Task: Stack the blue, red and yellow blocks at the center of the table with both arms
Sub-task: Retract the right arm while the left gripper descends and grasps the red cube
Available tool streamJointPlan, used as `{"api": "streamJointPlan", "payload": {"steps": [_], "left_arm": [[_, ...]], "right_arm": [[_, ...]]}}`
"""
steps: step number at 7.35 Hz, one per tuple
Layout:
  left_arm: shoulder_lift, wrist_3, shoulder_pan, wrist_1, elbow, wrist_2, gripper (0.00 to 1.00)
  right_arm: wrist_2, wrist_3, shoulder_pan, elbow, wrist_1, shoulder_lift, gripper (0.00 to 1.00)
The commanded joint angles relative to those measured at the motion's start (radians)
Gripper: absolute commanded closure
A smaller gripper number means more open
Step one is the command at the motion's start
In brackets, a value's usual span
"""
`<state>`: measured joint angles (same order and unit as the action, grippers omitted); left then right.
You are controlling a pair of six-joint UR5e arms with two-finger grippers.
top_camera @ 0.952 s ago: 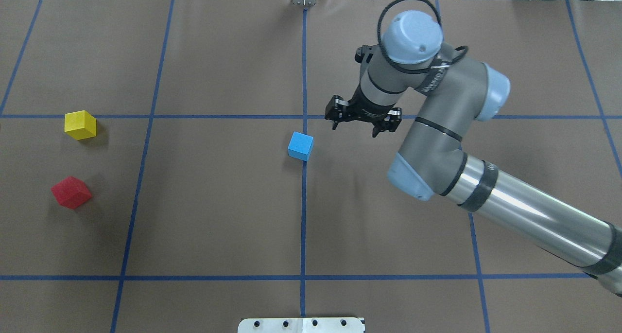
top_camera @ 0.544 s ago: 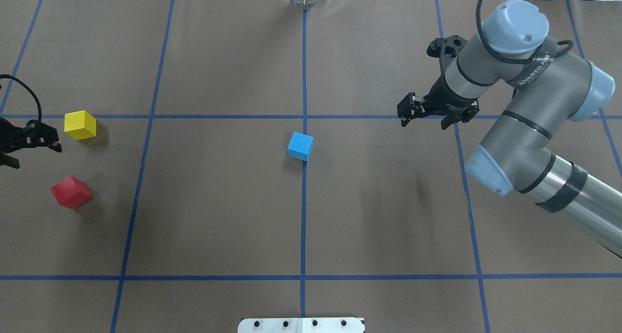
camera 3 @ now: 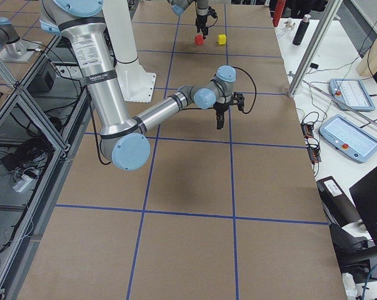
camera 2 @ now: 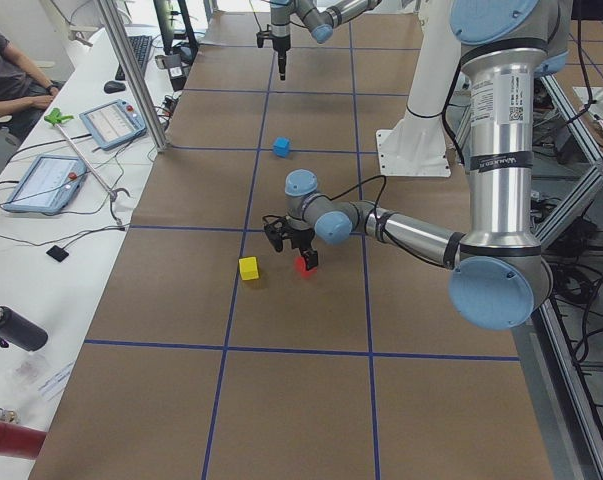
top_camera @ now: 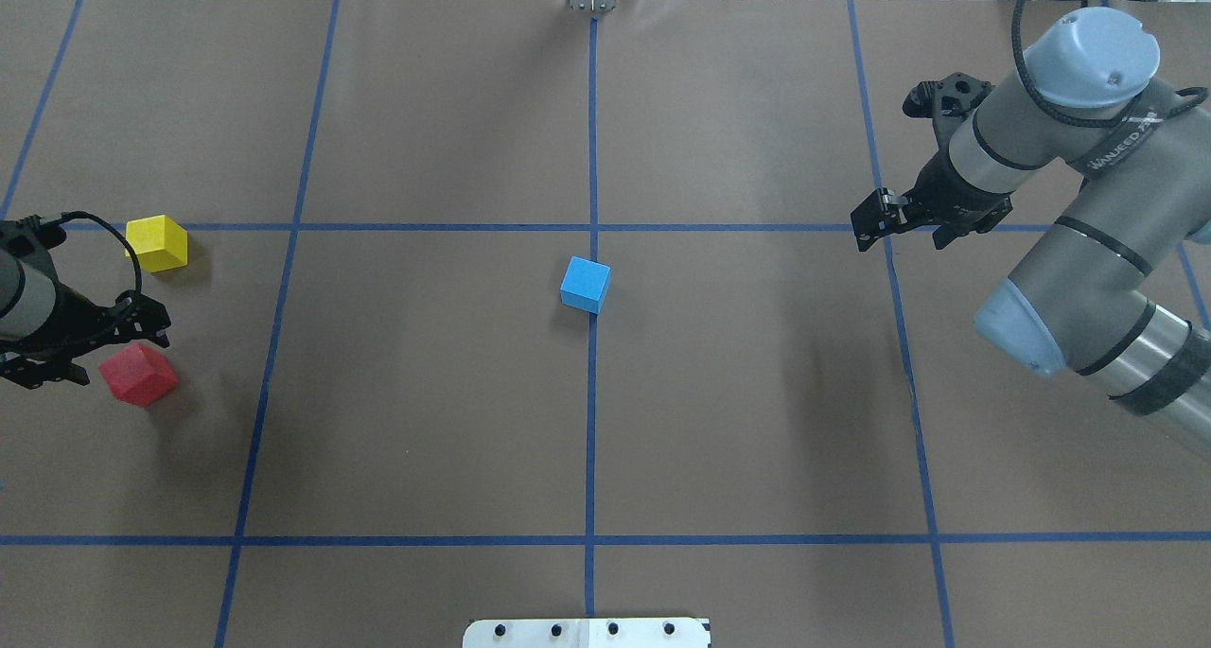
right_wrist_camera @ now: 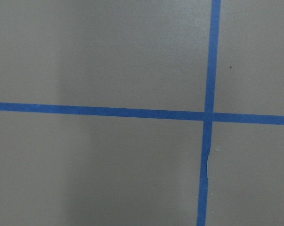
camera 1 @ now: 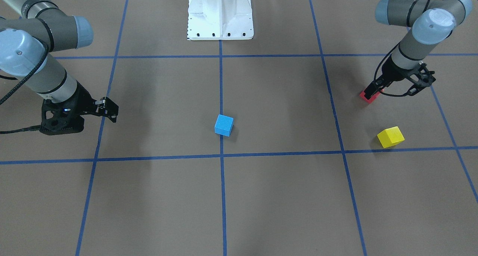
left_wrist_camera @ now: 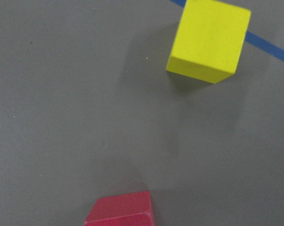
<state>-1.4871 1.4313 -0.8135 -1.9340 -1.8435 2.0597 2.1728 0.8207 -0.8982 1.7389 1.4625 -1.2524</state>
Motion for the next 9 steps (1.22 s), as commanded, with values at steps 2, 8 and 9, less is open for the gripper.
{"api": "streamJointPlan", "payload": {"steps": [2, 8, 9], "left_arm": [[0.008, 0.021, 0.019, -0.003, 0.000, 0.002, 0.01], [-0.002, 0.020, 0.043, -0.011, 0.020, 0.004, 0.45], [-0.002, 0.020, 0.043, -0.010, 0.015, 0.004, 0.90]], "right_arm": [[0.001, -0.005, -0.011, 0.001, -0.005, -0.021, 0.00], [0.001, -0.005, -0.015, 0.007, -0.007, -0.027, 0.00], [0.001, -0.005, -0.015, 0.010, -0.005, -0.028, 0.00]]}}
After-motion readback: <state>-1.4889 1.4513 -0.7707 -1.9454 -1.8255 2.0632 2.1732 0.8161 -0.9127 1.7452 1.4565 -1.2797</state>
